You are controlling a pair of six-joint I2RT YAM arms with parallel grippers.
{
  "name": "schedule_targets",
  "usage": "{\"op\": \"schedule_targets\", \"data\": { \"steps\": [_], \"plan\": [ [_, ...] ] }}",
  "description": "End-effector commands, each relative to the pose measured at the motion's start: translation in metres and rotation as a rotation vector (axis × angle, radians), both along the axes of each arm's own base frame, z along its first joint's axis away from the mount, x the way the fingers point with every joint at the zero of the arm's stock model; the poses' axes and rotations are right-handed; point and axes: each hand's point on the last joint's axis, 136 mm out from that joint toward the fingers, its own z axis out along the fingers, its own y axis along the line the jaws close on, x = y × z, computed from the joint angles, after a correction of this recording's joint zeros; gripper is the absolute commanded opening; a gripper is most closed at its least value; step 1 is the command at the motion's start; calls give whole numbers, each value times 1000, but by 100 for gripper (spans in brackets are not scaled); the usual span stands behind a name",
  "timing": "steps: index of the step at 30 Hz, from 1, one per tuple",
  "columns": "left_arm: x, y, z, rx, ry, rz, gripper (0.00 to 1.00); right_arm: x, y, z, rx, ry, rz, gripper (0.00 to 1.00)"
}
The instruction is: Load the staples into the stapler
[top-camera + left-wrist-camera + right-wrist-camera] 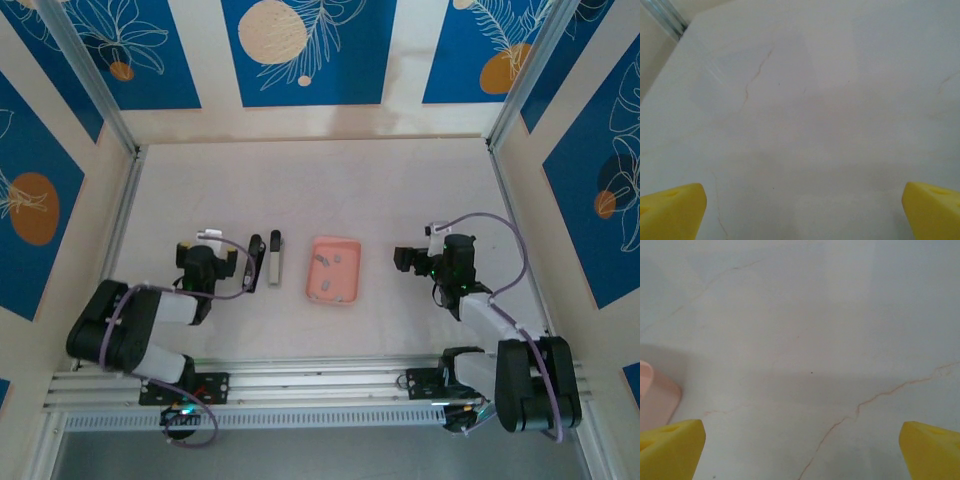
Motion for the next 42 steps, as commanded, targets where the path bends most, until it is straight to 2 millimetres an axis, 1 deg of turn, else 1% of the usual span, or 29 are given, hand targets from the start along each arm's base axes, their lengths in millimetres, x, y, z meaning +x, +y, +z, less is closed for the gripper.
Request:
{"op": "schedule_targets", "data": {
  "steps": [1, 2, 3, 5, 6, 7, 8, 10, 11, 13, 15, 16, 18, 19, 20, 22, 23, 24, 26, 42],
  "plan": [
    [20, -1, 53, -117, -317, -59, 100, 26, 3, 39, -74, -259, 65, 99],
    [18, 4, 48, -146, -265, -42, 100, 29, 4, 39, -85, -286, 77, 99],
    [20, 8, 45, -172, -230, -32, 100, 34, 4, 40, -90, -298, 80, 99],
    [40, 17, 40, -204, -183, -4, 100, 45, 10, 36, -83, -266, 111, 99],
    [44, 11, 36, -207, -125, -29, 100, 49, 17, 33, -87, -239, 140, 99],
    [44, 2, 31, -207, -90, -83, 100, 53, 25, 30, -95, -223, 170, 99],
    [45, 1, 34, -209, -116, -92, 100, 56, 33, 29, -105, -218, 191, 99],
    [44, 3, 33, -208, -109, -81, 100, 59, 46, 27, -98, -260, 234, 99],
    [45, 3, 35, -206, -119, -81, 100, 61, 39, 25, -118, -233, 188, 99],
    [44, 3, 34, -206, -116, -81, 100, 61, 32, 28, -74, -244, 179, 99],
    [44, 3, 34, -206, -115, -83, 100, 62, 20, 28, -31, -245, 142, 99],
    [44, 3, 35, -205, -119, -82, 100, 63, 14, 26, -4, -238, 129, 99],
    [44, 3, 34, -205, -118, -82, 100, 68, 10, 19, 66, -263, 136, 99],
    [44, 3, 34, -205, -117, -83, 100, 68, -1, 14, 94, -247, 93, 99],
    [44, 3, 34, -204, -117, -83, 100, 67, -4, 12, 93, -189, 89, 99],
    [44, 3, 34, -204, -115, -82, 100, 70, 1, 12, 76, -229, 93, 99],
    [44, 2, 34, -205, -115, -84, 100, 69, 0, 11, 62, -195, 91, 99],
    [44, 3, 34, -204, -115, -83, 100, 72, -3, 14, 61, -221, 72, 99],
    [44, 2, 34, -205, -115, -85, 100, 73, -7, 10, 52, -189, 38, 99],
    [45, 2, 34, -208, -114, -87, 100, 74, -8, 11, 50, -197, 31, 99]
  ]
}}
